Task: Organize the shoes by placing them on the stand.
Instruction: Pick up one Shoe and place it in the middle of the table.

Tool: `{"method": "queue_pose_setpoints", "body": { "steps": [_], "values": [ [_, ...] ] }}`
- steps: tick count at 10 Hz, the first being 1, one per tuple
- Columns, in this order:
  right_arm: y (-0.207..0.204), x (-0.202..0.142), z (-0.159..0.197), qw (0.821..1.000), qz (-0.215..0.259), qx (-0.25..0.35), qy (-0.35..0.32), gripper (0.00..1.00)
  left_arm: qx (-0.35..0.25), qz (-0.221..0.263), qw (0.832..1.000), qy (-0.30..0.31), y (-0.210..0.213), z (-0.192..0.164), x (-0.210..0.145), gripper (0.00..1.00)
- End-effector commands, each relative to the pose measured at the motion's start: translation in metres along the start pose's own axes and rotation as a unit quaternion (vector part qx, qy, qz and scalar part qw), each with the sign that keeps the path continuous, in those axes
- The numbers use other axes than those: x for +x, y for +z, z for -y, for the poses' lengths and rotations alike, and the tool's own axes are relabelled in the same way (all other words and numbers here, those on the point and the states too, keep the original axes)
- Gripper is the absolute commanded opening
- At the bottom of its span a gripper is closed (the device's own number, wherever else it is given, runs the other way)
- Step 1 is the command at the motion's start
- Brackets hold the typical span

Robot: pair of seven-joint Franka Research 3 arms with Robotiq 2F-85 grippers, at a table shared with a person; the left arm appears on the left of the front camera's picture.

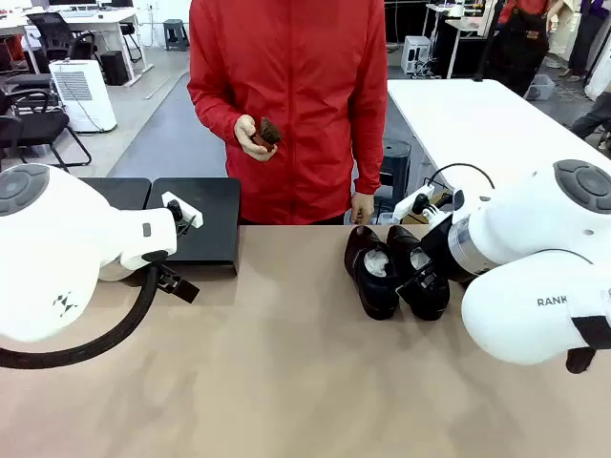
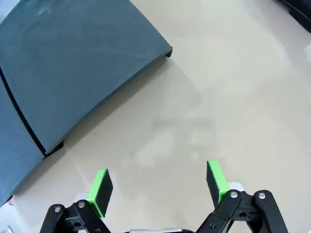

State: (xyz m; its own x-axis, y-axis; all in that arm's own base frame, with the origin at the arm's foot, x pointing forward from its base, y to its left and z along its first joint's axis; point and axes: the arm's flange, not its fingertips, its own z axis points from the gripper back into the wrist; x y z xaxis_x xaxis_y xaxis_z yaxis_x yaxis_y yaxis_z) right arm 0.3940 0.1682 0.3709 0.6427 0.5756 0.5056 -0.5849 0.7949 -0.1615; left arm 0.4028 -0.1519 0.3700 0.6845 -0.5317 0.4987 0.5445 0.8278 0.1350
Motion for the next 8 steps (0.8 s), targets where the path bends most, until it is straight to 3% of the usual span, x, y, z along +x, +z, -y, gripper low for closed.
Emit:
{"method": "queue_pose_setpoints", "body": {
  "steps": [1, 7, 8],
  "values": [
    [0.000, 0.000, 0.000, 1.000, 0.000, 0.000, 0.000, 1.00, 0.000, 0.000, 1.000, 0.000, 0.000, 0.000, 0.000, 1.00],
    [0.000, 0.000, 0.000, 1.000, 0.000, 0.000, 0.001, 1.00, 0.000, 0.000, 1.000, 0.000, 0.000, 0.000, 0.000, 1.00],
    [0.012, -0.005, 0.007, 0.999, 0.007, 0.042, -0.002, 1.00, 0.013, 0.018, 1.000, -0.016, 0.016, -0.002, -0.004, 1.00]
  ]
}}
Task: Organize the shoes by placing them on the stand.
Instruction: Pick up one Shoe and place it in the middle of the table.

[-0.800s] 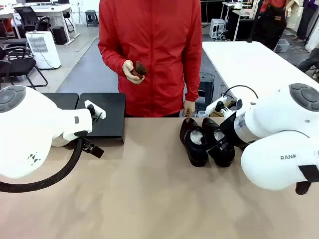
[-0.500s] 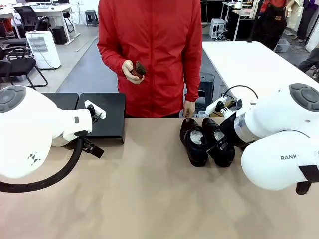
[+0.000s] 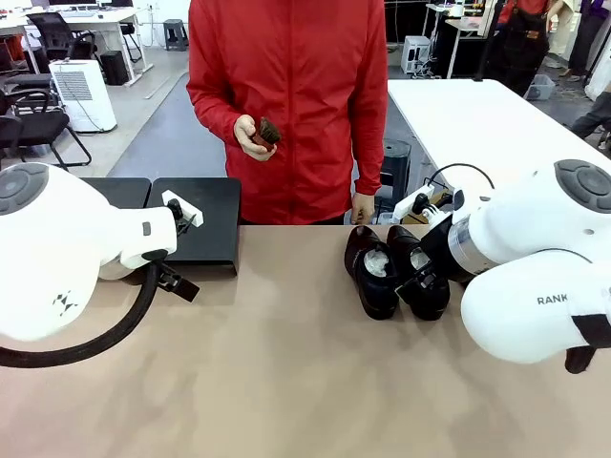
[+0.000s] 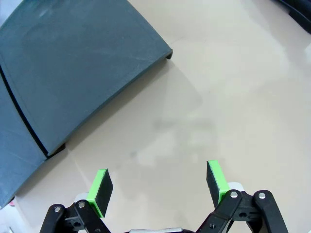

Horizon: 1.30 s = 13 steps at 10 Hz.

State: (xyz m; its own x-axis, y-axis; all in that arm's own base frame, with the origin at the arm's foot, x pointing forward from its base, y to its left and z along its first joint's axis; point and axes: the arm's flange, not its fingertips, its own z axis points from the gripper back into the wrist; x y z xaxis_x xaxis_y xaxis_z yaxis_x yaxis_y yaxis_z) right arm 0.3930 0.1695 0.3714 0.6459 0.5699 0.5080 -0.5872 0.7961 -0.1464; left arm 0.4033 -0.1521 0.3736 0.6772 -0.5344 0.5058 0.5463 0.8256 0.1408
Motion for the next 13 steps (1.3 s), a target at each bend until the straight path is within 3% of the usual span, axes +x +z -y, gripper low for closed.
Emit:
{"method": "queue_pose_setpoints", "body": {
  "steps": [1, 4, 5, 9, 11, 13],
  "values": [
    [0.031, -0.010, 0.020, 0.997, 0.019, 0.071, -0.006, 1.00, 0.003, 0.036, 0.999, -0.009, 0.035, -0.006, -0.009, 1.00],
    [0.091, -0.036, 0.071, 0.994, 0.044, 0.089, -0.046, 1.00, -0.096, 0.081, 0.992, 0.024, 0.095, -0.038, -0.018, 1.00],
    [0.108, -0.052, 0.095, 0.991, 0.046, 0.100, -0.075, 1.00, -0.151, 0.047, 0.987, 0.037, 0.114, -0.053, -0.028, 1.00],
    [0.139, -0.116, 0.164, 0.960, 0.093, 0.238, -0.113, 1.00, -0.202, 0.096, 0.969, 0.103, 0.163, -0.106, -0.082, 1.00],
    [0.145, -0.138, 0.181, 0.946, 0.132, 0.262, -0.135, 1.00, -0.201, 0.121, 0.963, 0.135, 0.173, -0.119, -0.103, 1.00],
    [0.144, -0.135, 0.178, 0.945, 0.128, 0.270, -0.132, 1.00, -0.216, 0.122, 0.960, 0.128, 0.172, -0.117, -0.104, 1.00]
  ]
}}
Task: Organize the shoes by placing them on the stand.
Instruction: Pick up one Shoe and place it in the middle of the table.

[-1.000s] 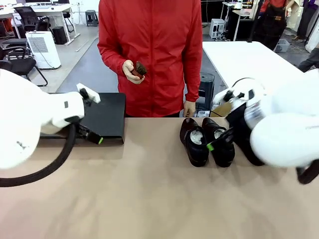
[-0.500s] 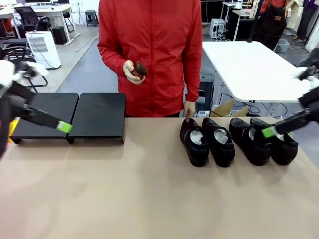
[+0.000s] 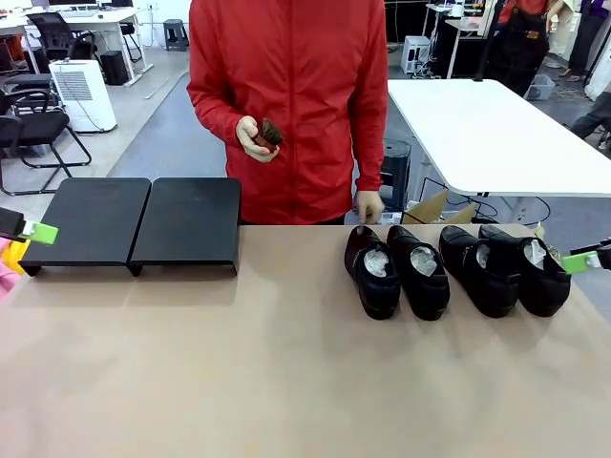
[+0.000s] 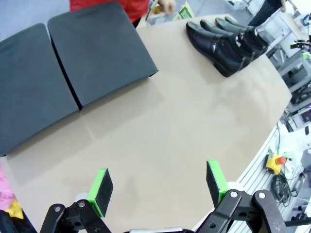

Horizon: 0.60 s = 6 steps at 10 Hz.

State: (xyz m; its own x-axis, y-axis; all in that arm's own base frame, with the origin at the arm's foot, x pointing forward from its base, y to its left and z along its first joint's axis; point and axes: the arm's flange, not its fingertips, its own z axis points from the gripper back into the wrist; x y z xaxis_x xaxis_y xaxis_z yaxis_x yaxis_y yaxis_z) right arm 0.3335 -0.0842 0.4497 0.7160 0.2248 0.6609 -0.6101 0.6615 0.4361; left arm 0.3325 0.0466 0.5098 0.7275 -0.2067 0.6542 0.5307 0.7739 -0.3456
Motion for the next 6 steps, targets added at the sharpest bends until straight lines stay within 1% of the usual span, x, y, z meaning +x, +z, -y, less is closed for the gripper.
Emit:
{"method": "queue_pose_setpoints", "body": {
  "steps": [1, 2, 3, 6],
  "values": [
    [-0.005, 0.010, -0.002, 1.000, -0.005, 0.009, 0.013, 1.00, -0.029, 0.010, 0.999, -0.015, -0.019, 0.015, -0.028, 1.00],
    [-0.009, 0.012, -0.006, 0.998, -0.005, -0.053, -0.023, 1.00, -0.015, 0.002, 1.000, -0.010, -0.021, 0.014, -0.026, 1.00],
    [-0.003, 0.002, -0.002, 1.000, -0.001, 0.005, -0.001, 1.00, -0.009, 0.002, 1.000, -0.001, -0.002, 0.002, 0.000, 1.00],
    [-0.003, 0.002, -0.002, 1.000, -0.001, 0.005, -0.001, 1.00, -0.009, 0.002, 1.000, -0.001, -0.002, 0.002, 0.000, 1.00]
  ]
}}
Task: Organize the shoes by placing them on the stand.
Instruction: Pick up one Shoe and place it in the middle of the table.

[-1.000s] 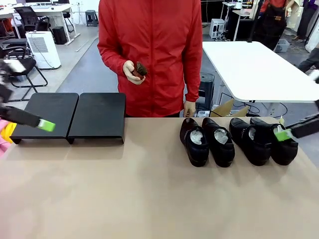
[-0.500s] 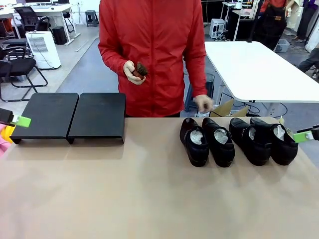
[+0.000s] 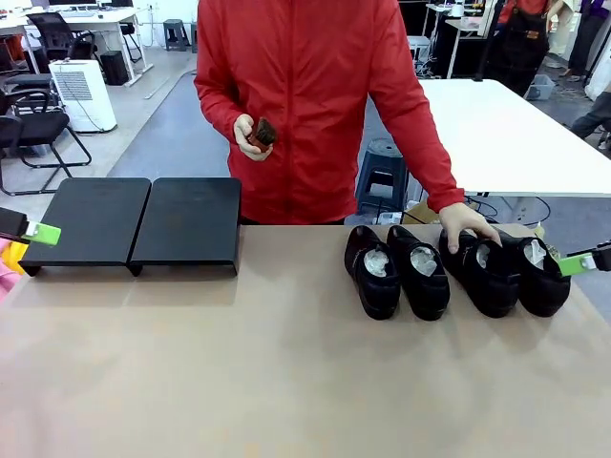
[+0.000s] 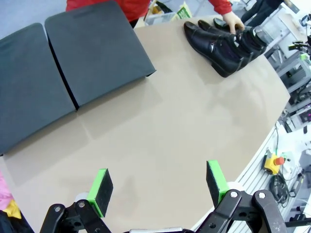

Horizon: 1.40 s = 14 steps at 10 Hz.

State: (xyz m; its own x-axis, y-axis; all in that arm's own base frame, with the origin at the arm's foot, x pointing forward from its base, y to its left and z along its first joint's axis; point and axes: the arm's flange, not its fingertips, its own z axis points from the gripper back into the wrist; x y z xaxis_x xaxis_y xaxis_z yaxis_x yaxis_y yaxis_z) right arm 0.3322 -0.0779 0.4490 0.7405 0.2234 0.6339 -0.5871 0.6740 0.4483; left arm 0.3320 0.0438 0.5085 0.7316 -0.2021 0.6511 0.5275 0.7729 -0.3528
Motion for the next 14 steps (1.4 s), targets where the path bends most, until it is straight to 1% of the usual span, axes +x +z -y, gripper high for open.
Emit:
{"method": "queue_pose_setpoints", "body": {
  "steps": [1, 11, 12, 13, 14],
  "values": [
    [0.002, 0.002, 0.003, 1.000, 0.010, 0.009, 0.013, 1.00, -0.007, 0.003, 1.000, -0.005, 0.000, 0.000, 0.001, 1.00],
    [0.002, 0.002, 0.003, 1.000, 0.010, 0.009, 0.013, 1.00, -0.007, 0.003, 1.000, -0.005, 0.000, 0.000, 0.001, 1.00],
    [0.001, -0.003, 0.000, 1.000, -0.004, 0.000, 0.000, 1.00, -0.007, 0.003, 1.000, -0.005, 0.000, 0.000, 0.001, 1.00],
    [0.004, 0.012, -0.023, 0.999, -0.011, -0.035, 0.015, 1.00, -0.007, 0.003, 1.000, -0.005, 0.000, 0.000, 0.001, 1.00],
    [0.006, 0.029, -0.047, 0.996, -0.044, -0.077, 0.008, 1.00, -0.007, 0.003, 1.000, -0.005, 0.000, 0.000, 0.001, 1.00]
  ]
}}
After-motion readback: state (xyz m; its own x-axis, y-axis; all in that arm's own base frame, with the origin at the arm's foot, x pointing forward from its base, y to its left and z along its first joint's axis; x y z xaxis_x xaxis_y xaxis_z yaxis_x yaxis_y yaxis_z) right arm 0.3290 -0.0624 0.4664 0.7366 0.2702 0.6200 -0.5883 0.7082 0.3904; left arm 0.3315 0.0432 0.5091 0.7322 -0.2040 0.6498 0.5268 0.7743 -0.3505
